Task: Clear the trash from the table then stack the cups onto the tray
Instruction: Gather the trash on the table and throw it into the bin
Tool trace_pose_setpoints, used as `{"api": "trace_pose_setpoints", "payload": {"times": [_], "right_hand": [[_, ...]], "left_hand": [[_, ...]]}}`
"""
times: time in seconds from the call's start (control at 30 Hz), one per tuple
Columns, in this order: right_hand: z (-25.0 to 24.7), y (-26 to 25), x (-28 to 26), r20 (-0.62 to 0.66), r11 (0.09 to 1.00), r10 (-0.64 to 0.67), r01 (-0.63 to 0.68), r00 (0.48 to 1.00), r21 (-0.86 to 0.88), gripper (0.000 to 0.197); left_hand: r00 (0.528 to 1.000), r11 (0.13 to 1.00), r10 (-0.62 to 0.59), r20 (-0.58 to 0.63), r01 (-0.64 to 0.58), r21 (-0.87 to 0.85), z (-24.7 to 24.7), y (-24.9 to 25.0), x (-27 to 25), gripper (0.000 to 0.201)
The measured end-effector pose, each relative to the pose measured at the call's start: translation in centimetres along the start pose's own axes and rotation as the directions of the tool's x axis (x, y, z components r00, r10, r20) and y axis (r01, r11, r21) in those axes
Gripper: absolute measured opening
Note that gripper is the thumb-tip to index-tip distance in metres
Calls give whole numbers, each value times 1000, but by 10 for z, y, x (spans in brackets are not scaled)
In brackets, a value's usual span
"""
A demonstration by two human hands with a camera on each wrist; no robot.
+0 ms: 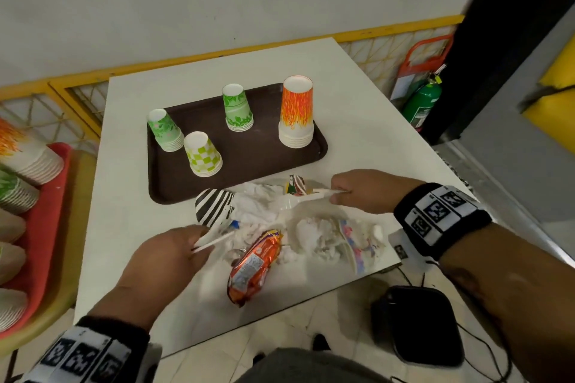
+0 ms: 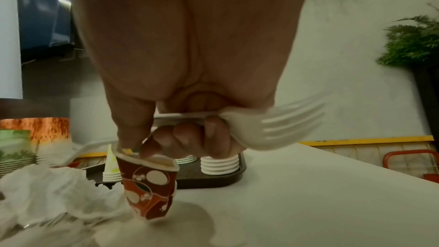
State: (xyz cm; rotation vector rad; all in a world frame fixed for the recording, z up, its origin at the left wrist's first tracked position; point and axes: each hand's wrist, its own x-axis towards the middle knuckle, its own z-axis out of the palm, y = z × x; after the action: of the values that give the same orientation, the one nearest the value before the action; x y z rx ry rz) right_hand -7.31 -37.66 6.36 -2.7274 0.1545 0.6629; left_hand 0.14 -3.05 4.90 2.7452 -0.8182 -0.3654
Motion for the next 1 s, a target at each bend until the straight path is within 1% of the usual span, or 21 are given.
{"api": "trace_pose_setpoints", "payload": {"times": [0.07,0.13,0.23,0.27,0.3,0.33,0.37,0.43,0.5,0.53,0.57,0.63,0.67,0.73,0.77,0.8,0.87,0.9,0.93,1.0], "right_hand": [[-1,-9,-3,27,1000,-25,25,999,3,29],[-4,-16,-9,25,997,-53,51,998,58,29],[-11,-19,-24,18,971,-52,47,998,233,32],[-14,-18,-30,8,945,-47,42,999,323,30],[-16,-16,-37,-13,900,-37,39,999,434,27],[-16,-14,-45,-50,829,-13,39,999,558,23],[-15,-10,-53,-101,734,25,50,995,677,21],[-9,3,-69,-225,519,131,127,965,845,21],[0,22,-87,-306,298,266,224,914,928,23],[6,35,-97,-315,188,341,264,886,946,24],[14,49,-107,-302,77,415,297,858,952,24],[35,83,-131,-240,-128,538,360,808,924,21],[49,101,-143,-205,-209,587,391,783,896,19],[79,135,-161,-118,-321,669,430,733,844,19],[95,152,-170,-62,-371,706,443,706,816,21],[111,166,-177,0,-428,729,455,685,781,23],[146,196,-187,139,-557,733,471,666,684,26],[164,211,-189,209,-615,719,468,663,634,27],[182,225,-191,275,-659,704,459,655,595,28],[221,250,-190,388,-716,676,432,627,549,29]], "left_hand": [[999,997,-28,-25,26,-78,-13,2,-5,16],[996,977,-69,-54,56,-208,-27,10,-6,26],[992,923,-90,-93,48,-381,-47,37,-6,31],[991,892,-99,-90,48,-449,-54,49,-5,32],[992,855,-102,-71,51,-516,-60,61,-2,32],[996,816,-88,-31,54,-575,-66,74,3,32],[998,776,-50,22,53,-628,-69,88,8,32],[992,686,66,105,31,-727,-68,119,25,29],[970,557,168,175,53,-829,-57,161,43,22],[954,504,210,213,81,-860,-49,184,52,17],[936,476,245,251,110,-873,-39,211,60,13],[887,471,307,344,172,-865,-14,268,76,8],[858,481,333,391,202,-853,2,296,84,9],[794,519,357,492,270,-811,38,350,94,7],[752,544,364,549,307,-781,60,375,97,7],[706,575,360,609,346,-741,83,398,98,12],[611,633,336,717,417,-652,137,435,96,24],[574,660,320,754,436,-612,168,450,95,27],[536,693,304,788,443,-568,197,463,92,30],[461,744,252,851,469,-475,256,477,89,33]]}}
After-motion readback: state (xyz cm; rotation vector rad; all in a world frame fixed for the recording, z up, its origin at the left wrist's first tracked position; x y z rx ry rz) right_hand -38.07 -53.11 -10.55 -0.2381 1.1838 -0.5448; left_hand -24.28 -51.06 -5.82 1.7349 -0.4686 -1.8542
